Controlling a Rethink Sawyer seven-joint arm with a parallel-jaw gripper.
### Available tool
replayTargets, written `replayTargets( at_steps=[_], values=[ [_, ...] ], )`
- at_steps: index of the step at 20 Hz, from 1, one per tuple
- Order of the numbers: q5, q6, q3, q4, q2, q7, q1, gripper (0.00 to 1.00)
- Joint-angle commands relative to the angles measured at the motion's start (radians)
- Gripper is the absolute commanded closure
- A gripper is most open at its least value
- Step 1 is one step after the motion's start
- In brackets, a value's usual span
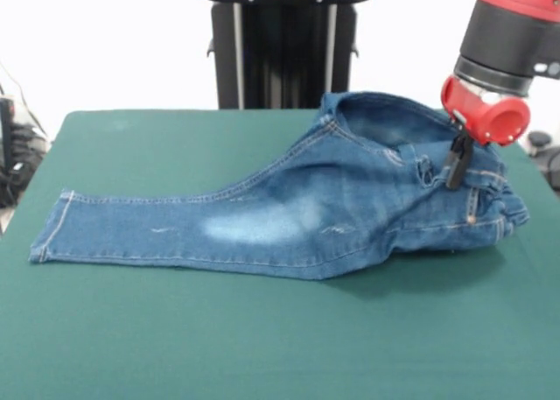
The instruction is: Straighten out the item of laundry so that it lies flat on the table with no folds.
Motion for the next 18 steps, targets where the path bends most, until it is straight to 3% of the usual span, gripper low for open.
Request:
replayTargets(
  at_steps=[1, 12, 18],
  values=[
    [0.045, 0.114, 0.037, -0.112, 0.003, 0.354, 0.036, 1.0],
    [0.045, 0.172, 0.002, -0.191, 0.025, 0.481, 0.065, 1.0],
    [0.04, 0.257, -0.062, -0.316, 0.09, 0.596, 0.084, 1.0]
  ],
)
